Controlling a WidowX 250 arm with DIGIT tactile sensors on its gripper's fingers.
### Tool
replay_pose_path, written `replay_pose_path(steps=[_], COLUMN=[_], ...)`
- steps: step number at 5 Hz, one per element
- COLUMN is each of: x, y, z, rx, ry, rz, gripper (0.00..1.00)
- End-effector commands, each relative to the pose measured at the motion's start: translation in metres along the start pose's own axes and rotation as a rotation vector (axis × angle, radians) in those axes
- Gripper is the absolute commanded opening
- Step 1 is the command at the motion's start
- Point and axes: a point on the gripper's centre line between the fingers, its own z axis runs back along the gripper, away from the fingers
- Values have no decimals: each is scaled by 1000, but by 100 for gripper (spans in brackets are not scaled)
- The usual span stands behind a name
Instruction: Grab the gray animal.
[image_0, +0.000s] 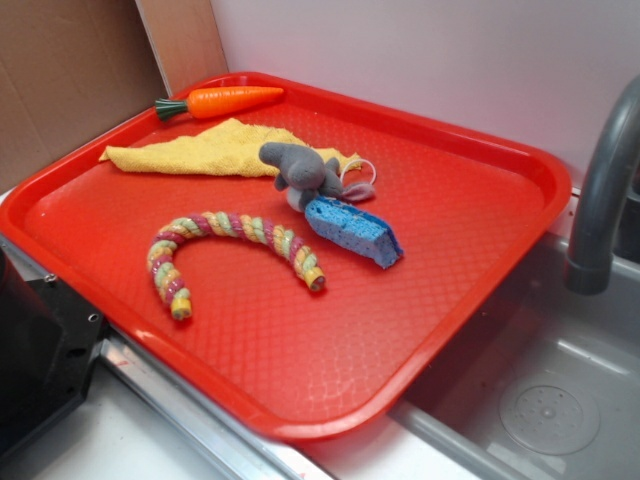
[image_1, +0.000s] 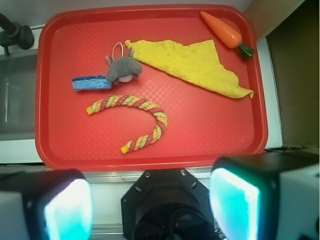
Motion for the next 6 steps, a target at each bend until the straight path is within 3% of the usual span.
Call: replay_pose_path(steps=[1,2,3,4,5,6], x=[0,3,10,22,39,57], y=[0,0,-2,-11,-19,-19], z=[0,-9,-16,-30,-47,-63], rx=[0,-91,-76,-18,34,30], ry=[0,12,-19,-80,-229,-297], rz=[0,207,436,677,911,1061], gripper=[100,100,100,100,100,100])
